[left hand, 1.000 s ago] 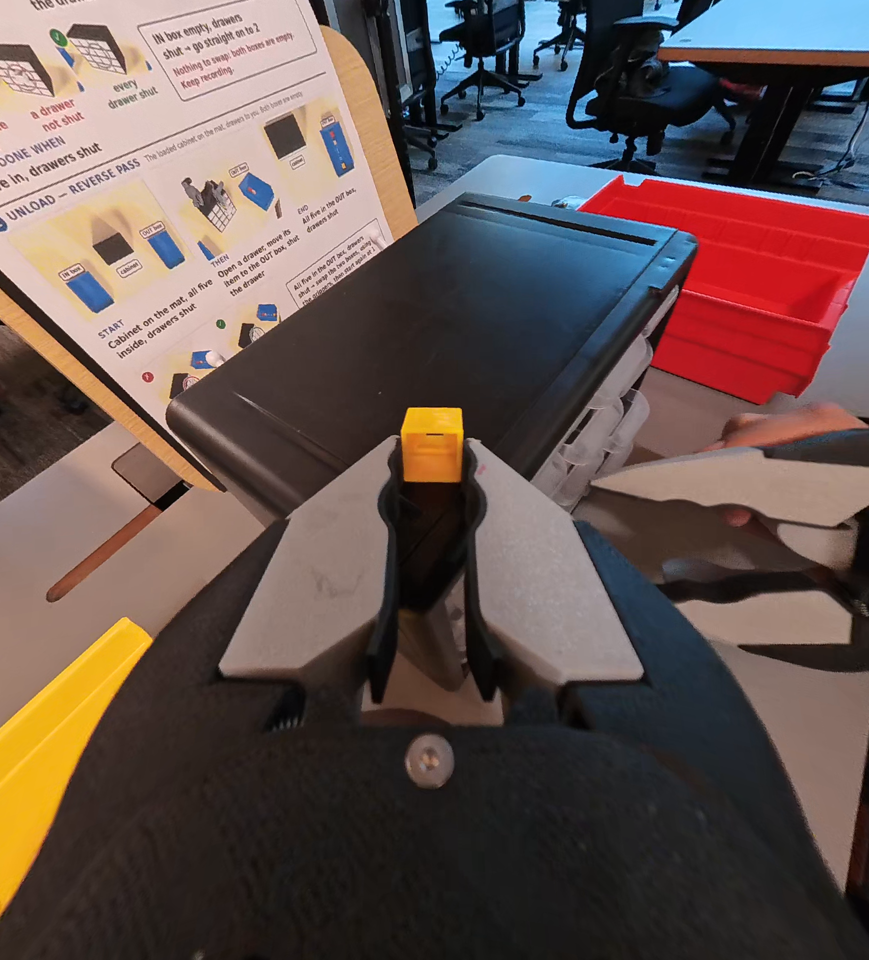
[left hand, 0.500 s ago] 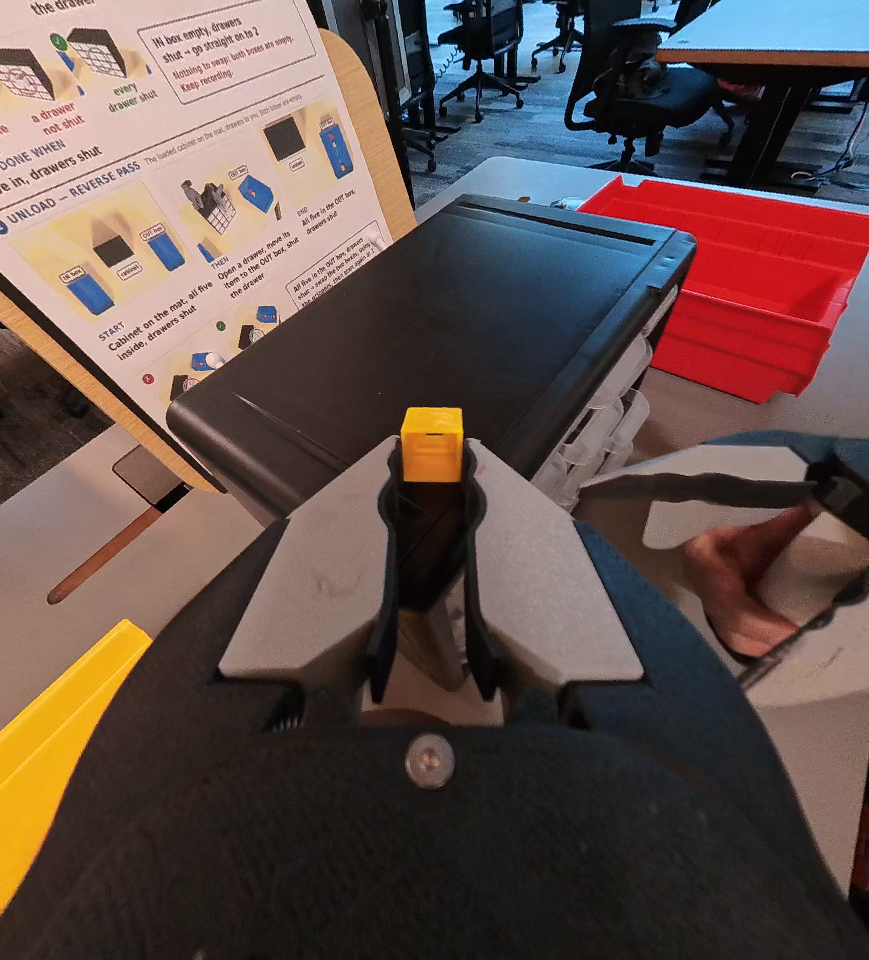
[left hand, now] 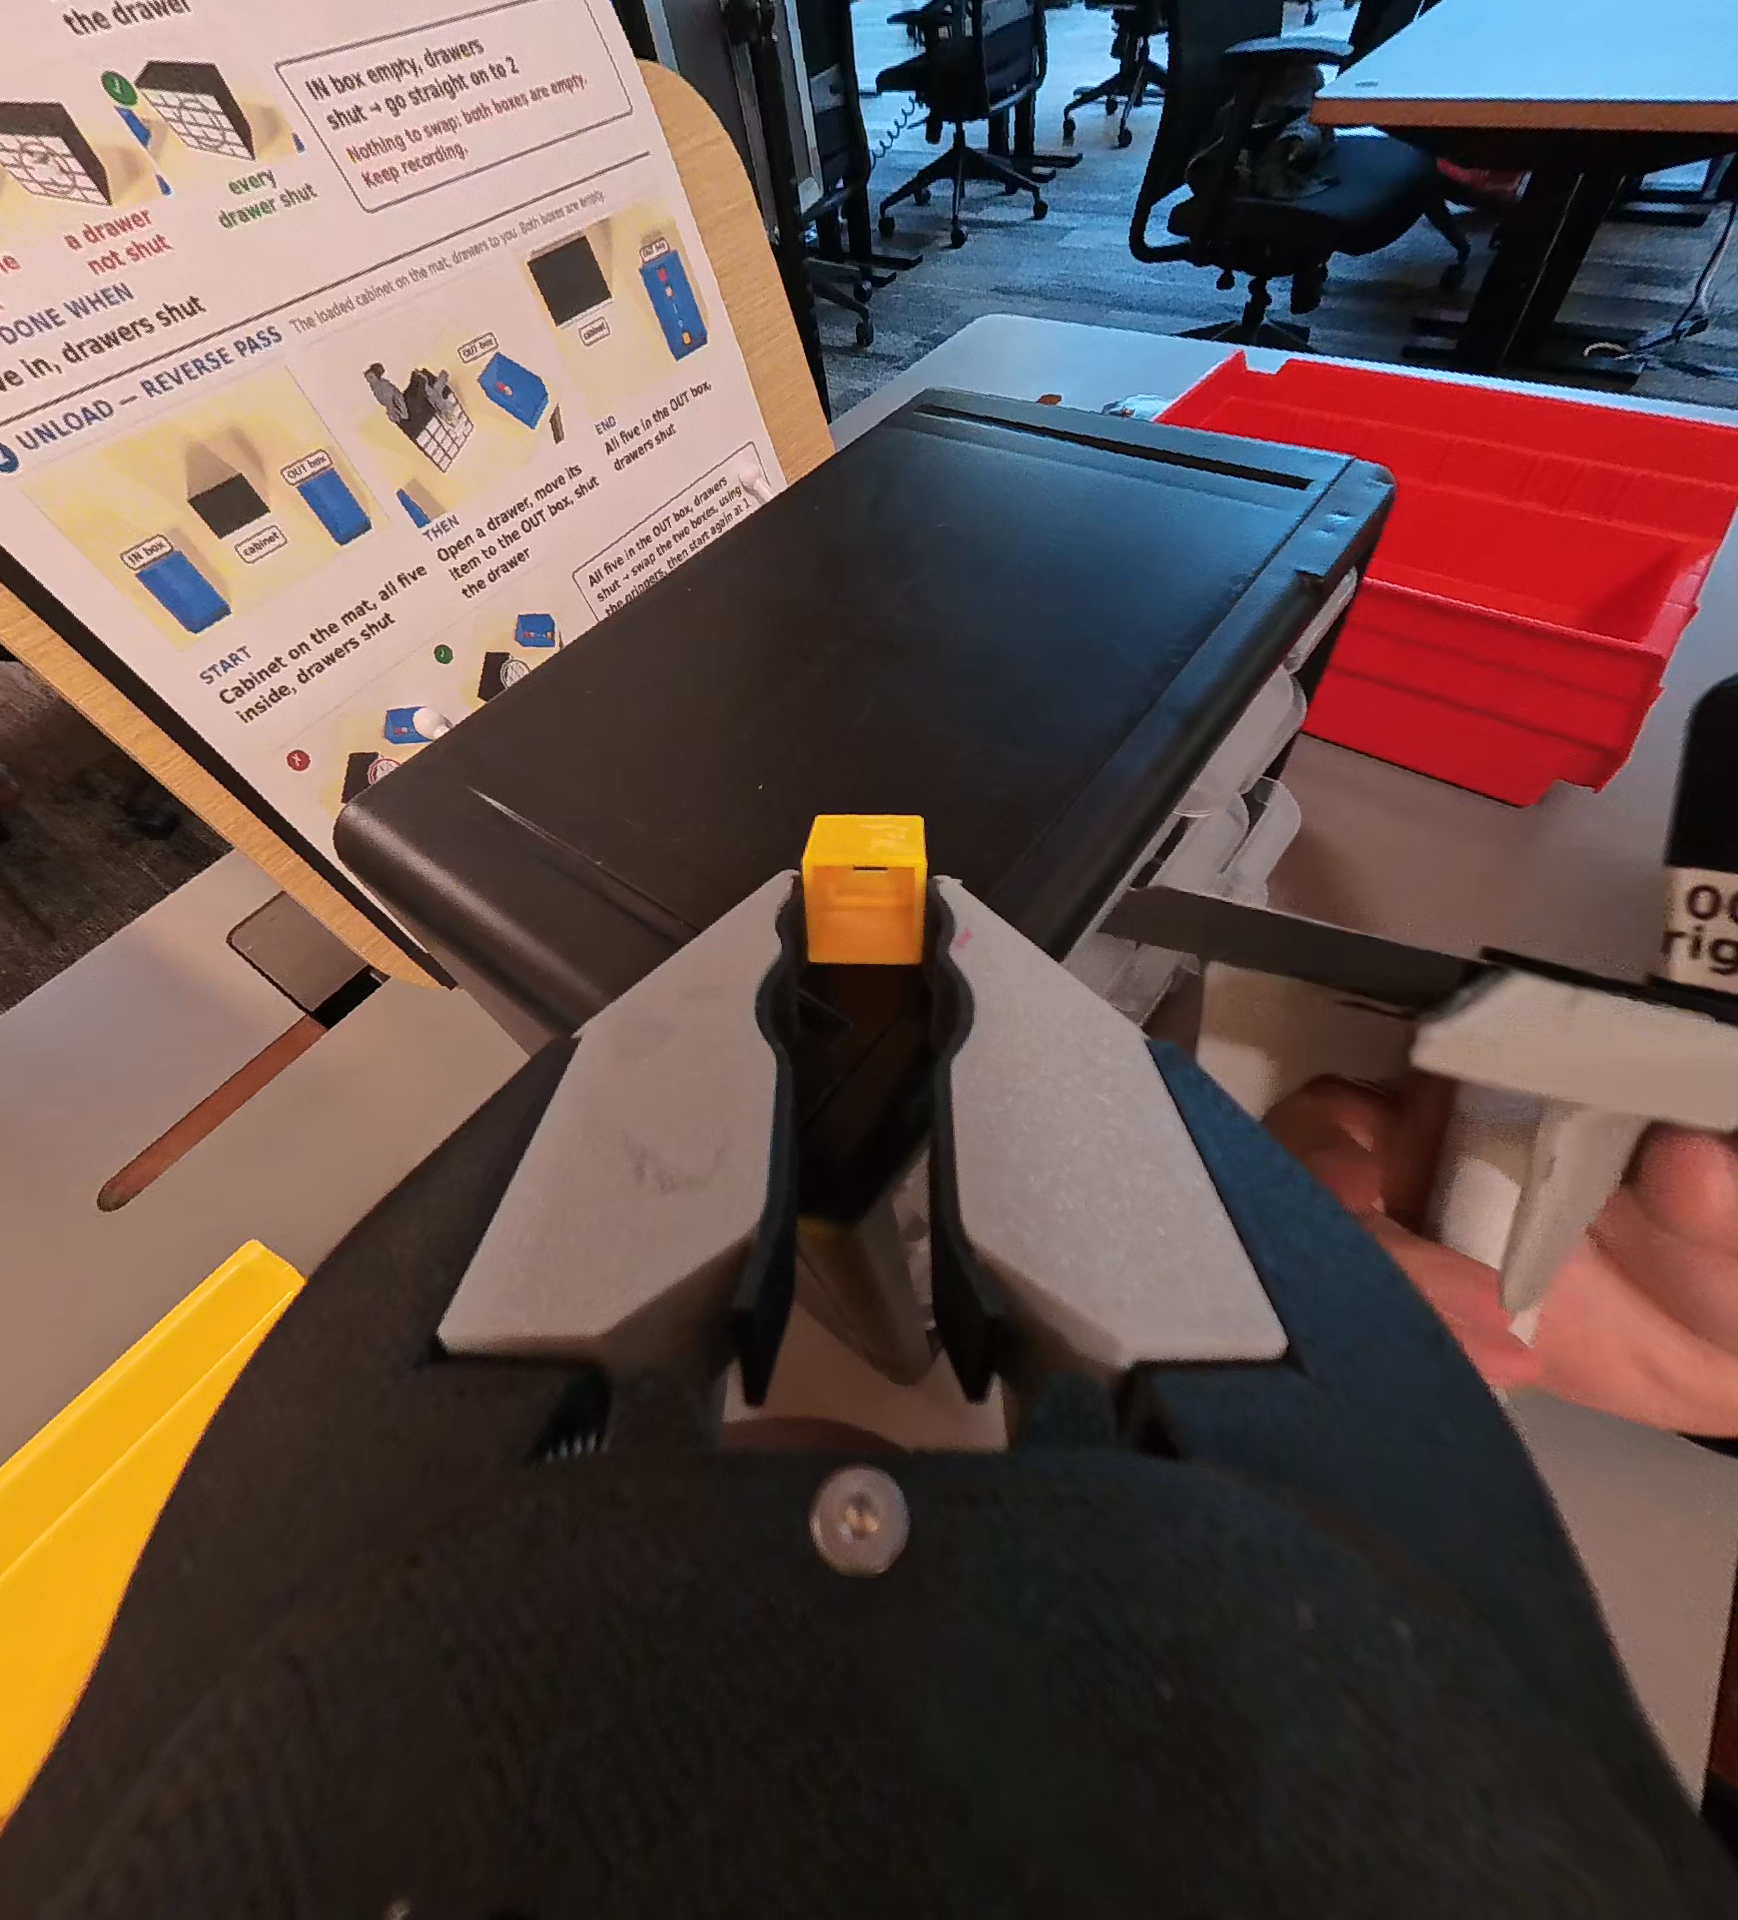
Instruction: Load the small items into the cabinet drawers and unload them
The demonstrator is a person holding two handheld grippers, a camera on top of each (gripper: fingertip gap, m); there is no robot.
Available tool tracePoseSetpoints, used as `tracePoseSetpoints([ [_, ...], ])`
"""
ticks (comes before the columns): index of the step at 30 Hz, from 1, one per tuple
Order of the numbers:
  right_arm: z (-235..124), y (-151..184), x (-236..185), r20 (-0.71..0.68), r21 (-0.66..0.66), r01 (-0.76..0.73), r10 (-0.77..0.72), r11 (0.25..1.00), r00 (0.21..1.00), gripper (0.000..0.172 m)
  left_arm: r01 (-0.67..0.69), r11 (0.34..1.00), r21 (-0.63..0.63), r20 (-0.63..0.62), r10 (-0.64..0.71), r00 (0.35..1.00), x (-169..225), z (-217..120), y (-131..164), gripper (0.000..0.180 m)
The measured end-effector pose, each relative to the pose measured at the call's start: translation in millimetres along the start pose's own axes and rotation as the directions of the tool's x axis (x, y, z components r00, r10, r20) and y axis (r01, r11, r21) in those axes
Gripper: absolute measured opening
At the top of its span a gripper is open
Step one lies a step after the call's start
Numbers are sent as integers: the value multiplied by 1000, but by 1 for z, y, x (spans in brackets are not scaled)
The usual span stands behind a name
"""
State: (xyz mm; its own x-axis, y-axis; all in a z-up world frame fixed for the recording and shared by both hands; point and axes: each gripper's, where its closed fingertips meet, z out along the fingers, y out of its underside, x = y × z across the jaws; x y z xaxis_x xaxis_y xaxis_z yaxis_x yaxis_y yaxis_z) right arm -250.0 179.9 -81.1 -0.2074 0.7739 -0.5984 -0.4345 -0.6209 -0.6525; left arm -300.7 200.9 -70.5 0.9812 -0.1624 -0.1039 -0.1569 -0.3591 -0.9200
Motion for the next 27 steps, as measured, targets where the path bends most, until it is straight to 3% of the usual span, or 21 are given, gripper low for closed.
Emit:
tracePoseSetpoints([
  [1, 0, -4, 3, 7, 33, -51, 51, 998, 999, 84, 1, 1000, -1, -1, -1, 1000, 0, 0, 0, 20],
  [6, -1, -13, 6, 60, 119, -125, 119, 985, 991, 77, -1, 1000, -5, -2, 1, 1000, 0, 0, 0, 20],
  [14, -2, -9, 4, 81, 77, -75, 69, 994, 994, 77, -3, 1000, -5, -1, 3, 1000, 0, 0, 0, 20],
  [20, -24, -16, 12, 61, 51, -59, 55, 997, 997, 82, 0, 1000, -11, 0, 0, 1000, 0, 1, -1, 20],
  [27, -58, -56, 24, 8, 127, 21, -22, 992, 1000, 80, -29, 999, 41, -49, 31, 998, 23, 5, -28, 20],
])
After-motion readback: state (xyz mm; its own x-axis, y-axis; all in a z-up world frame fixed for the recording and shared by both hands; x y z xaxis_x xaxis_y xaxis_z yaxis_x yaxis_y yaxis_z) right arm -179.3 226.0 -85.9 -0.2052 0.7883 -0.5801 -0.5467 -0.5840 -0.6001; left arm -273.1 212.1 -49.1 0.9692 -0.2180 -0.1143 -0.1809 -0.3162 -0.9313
